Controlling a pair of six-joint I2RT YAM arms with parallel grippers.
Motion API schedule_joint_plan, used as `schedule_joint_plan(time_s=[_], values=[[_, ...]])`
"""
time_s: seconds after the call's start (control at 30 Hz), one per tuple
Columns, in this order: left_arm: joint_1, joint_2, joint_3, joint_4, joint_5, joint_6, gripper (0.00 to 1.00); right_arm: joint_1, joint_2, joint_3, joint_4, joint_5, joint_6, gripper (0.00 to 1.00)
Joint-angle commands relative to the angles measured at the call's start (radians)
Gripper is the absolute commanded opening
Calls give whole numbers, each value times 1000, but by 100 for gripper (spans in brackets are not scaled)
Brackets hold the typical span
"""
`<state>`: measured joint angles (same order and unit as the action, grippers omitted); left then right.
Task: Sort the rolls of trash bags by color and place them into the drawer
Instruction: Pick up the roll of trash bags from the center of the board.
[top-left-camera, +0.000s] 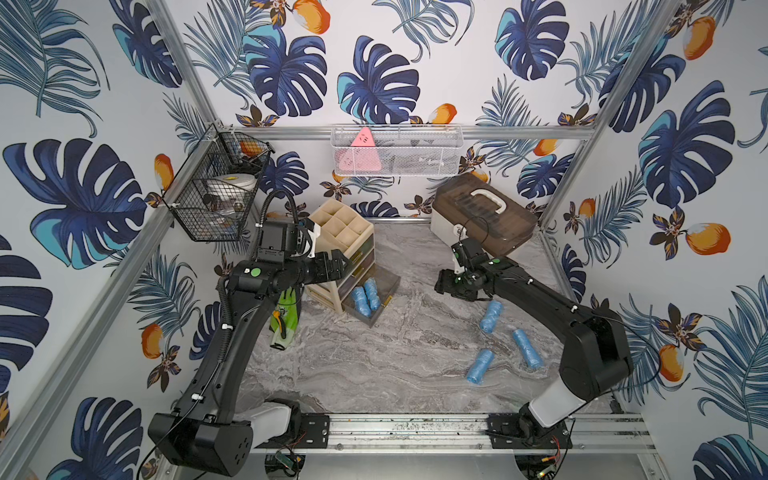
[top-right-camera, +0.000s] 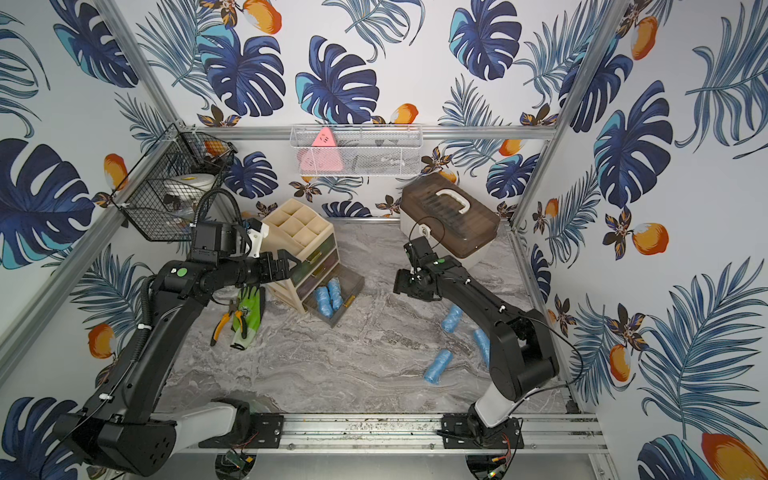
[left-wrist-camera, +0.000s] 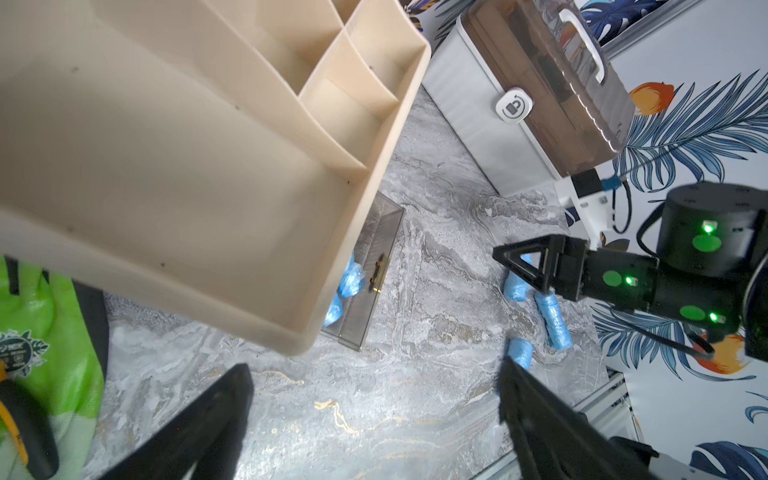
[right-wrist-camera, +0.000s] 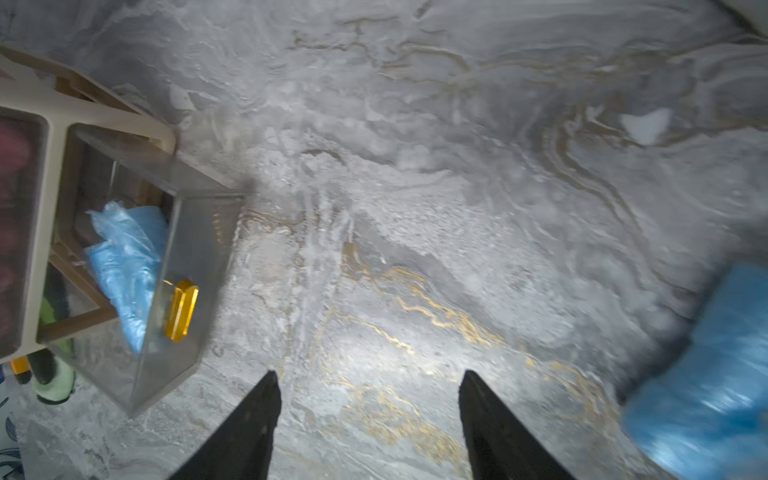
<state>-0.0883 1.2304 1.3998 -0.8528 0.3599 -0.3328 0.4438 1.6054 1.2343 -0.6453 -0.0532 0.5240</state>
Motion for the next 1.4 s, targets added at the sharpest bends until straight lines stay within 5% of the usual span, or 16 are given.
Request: schedule_joint_plan(time_s=[0.0,0.17,0.43,0.83,1.07,1.23,1.37], values=[[9,27,50,12,-48,32,97,-49,-62,-63,-19,77,-28,70],[12,103,171,-15,-163,64,96,-148,-101,-152,-44,147,-18,72],[12,268,303,-21,-276,106,91,-258,-24,-229,34,93,-5,72],[12,380,256,41,-288,97,90,-296,69,-254,79,90,-8,69],[12,377,219,58,-278,92,90,-301,100,-265,121,39,-27,48],[12,369,210,66,-265,87,90,-301,106,-273,144,-15,-35,18],[12,372,220,59,-261,90,90,-298,64,-282,163,-64,-33,7]])
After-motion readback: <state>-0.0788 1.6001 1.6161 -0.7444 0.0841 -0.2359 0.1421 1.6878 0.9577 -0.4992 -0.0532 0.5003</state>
